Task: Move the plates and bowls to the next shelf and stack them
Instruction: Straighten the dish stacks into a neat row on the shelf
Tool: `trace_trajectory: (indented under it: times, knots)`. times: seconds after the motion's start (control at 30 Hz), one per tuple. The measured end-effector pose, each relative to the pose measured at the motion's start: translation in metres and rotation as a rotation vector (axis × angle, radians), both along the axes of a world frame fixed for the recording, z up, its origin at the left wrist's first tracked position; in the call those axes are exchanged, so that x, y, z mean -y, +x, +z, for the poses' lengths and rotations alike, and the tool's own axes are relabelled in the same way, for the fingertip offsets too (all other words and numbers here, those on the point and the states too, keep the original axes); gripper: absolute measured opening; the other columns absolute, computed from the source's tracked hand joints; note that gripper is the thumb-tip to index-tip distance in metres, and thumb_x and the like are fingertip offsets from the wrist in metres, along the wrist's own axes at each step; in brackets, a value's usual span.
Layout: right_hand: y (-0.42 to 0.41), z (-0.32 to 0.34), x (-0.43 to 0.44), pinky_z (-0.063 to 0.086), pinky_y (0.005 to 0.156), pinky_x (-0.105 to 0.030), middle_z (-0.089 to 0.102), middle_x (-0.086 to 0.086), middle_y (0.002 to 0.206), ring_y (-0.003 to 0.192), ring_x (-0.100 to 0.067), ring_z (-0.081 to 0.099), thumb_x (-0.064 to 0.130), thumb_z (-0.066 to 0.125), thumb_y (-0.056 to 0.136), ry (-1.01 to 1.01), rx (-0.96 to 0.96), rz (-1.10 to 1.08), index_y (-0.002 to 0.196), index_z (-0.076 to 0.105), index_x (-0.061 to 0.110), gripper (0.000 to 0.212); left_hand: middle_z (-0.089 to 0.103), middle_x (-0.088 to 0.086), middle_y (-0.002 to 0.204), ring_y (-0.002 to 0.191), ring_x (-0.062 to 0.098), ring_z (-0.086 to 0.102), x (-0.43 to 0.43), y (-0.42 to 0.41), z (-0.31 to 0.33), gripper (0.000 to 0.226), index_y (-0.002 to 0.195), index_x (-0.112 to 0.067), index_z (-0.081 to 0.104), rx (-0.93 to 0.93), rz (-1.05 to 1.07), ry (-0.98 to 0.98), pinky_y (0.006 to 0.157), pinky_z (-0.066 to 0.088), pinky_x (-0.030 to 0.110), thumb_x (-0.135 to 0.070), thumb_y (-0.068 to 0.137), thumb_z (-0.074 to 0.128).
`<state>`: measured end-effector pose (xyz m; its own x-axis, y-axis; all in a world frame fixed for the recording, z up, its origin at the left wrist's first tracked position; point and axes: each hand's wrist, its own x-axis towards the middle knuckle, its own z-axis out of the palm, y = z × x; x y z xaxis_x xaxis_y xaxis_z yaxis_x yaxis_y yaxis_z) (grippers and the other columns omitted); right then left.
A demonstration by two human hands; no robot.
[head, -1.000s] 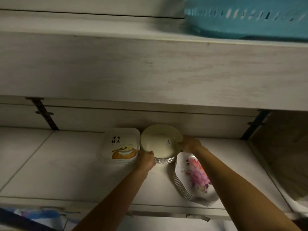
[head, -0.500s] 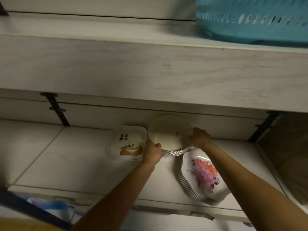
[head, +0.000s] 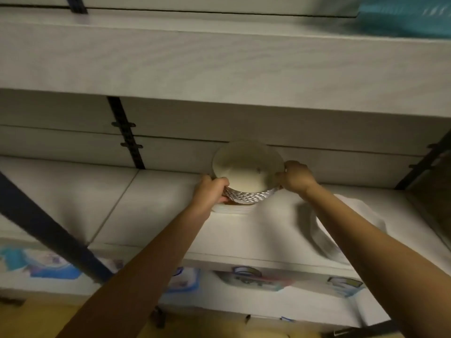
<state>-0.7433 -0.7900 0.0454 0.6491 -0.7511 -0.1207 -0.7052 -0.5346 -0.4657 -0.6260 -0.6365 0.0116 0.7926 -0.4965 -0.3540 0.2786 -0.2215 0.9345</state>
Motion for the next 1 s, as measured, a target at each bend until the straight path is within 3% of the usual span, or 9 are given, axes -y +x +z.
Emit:
trace_trajectory:
  times: [0.1, 0.17, 0.23, 0.3, 0.43, 0.57, 0.77, 0.9, 1.0]
  knots:
    - [0.026, -0.004, -0.042, 0.05, 0.081, -0.033, 0.07, -0.019, 0.105, 0.1, -0.034, 0.063, 0.027, 0.058, 0.077, 0.035, 0.019, -0.026, 0.1, 0.068, 0.002, 0.035, 0.059, 0.017, 0.102, 0.094, 0.029, 0.062, -0.041, 0.036, 0.003, 0.009, 0.088, -0.004, 0.054, 0.043, -0.005, 0.012, 0.061, 0.056, 0.028, -0.012, 0.084, 0.054]
    - [0.041, -0.007, -0.071, 0.049, 0.083, -0.033, 0.069, -0.018, 0.107, 0.102, -0.034, 0.063, 0.034, 0.053, 0.071, 0.06, 0.019, -0.045, 0.102, 0.067, 0.004, 0.046, 0.059, 0.015, 0.103, 0.094, 0.028, 0.061, -0.067, 0.057, 0.004, 0.007, 0.083, -0.008, 0.051, 0.055, -0.021, 0.029, 0.066, 0.055, 0.03, -0.014, 0.085, 0.055]
    - [0.056, -0.009, -0.098, 0.049, 0.084, -0.032, 0.07, -0.017, 0.107, 0.104, -0.033, 0.062, 0.036, 0.047, 0.062, 0.089, 0.038, -0.065, 0.103, 0.068, 0.006, 0.055, 0.059, 0.017, 0.105, 0.09, 0.028, 0.062, -0.09, 0.075, 0.002, 0.009, 0.088, -0.007, 0.051, 0.062, -0.039, 0.069, 0.061, 0.056, 0.028, -0.015, 0.086, 0.055]
    - [0.067, -0.016, -0.119, 0.048, 0.082, -0.032, 0.07, -0.018, 0.107, 0.104, -0.034, 0.062, 0.037, 0.048, 0.067, 0.097, 0.053, -0.093, 0.104, 0.066, 0.005, 0.053, 0.057, 0.018, 0.102, 0.085, 0.027, 0.061, -0.111, 0.088, 0.0, 0.007, 0.084, -0.007, 0.05, 0.052, -0.063, 0.093, 0.058, 0.056, 0.026, -0.012, 0.088, 0.052]
    - [0.087, -0.034, -0.156, 0.045, 0.086, -0.034, 0.067, -0.019, 0.11, 0.108, -0.034, 0.059, 0.024, 0.051, 0.087, 0.062, 0.062, -0.108, 0.112, 0.059, -0.001, 0.037, 0.055, 0.019, 0.108, 0.096, 0.027, 0.056, -0.147, 0.109, -0.013, 0.016, 0.105, -0.003, 0.047, 0.018, -0.092, 0.139, 0.081, 0.052, 0.036, -0.011, 0.091, 0.046]
    - [0.099, -0.053, -0.184, 0.047, 0.086, -0.035, 0.071, -0.02, 0.099, 0.101, -0.034, 0.061, 0.023, 0.05, 0.086, 0.097, 0.052, -0.083, 0.103, 0.061, 0.0, 0.031, 0.054, 0.024, 0.12, 0.098, 0.027, 0.054, -0.17, 0.12, -0.029, 0.037, 0.127, 0.005, 0.041, -0.025, -0.092, 0.182, 0.083, 0.049, 0.035, -0.011, 0.094, 0.044]
    - [0.104, -0.074, -0.204, 0.047, 0.087, -0.038, 0.07, -0.019, 0.103, 0.101, -0.035, 0.061, 0.023, 0.05, 0.087, 0.152, 0.039, -0.137, 0.108, 0.059, 0.001, 0.032, 0.052, 0.024, 0.13, 0.114, 0.031, 0.055, -0.182, 0.125, -0.045, 0.032, 0.122, 0.004, 0.044, -0.064, -0.111, 0.194, 0.086, 0.049, 0.034, -0.015, 0.095, 0.042]
    - [0.102, -0.086, -0.205, 0.047, 0.089, -0.039, 0.07, -0.019, 0.106, 0.103, -0.035, 0.061, 0.025, 0.05, 0.088, 0.19, 0.038, -0.187, 0.11, 0.061, 0.003, 0.034, 0.052, 0.022, 0.131, 0.104, 0.025, 0.054, -0.177, 0.125, -0.051, 0.014, 0.092, -0.007, 0.049, -0.068, -0.123, 0.185, 0.088, 0.048, 0.033, -0.018, 0.096, 0.041]
    - [0.102, -0.091, -0.204, 0.046, 0.089, -0.037, 0.068, -0.019, 0.109, 0.105, -0.036, 0.059, 0.025, 0.049, 0.089, 0.196, 0.027, -0.206, 0.111, 0.061, 0.003, 0.034, 0.05, 0.023, 0.132, 0.115, 0.029, 0.054, -0.174, 0.124, -0.058, 0.027, 0.114, 0.001, 0.049, -0.055, -0.123, 0.202, 0.09, 0.047, 0.035, -0.018, 0.097, 0.041]
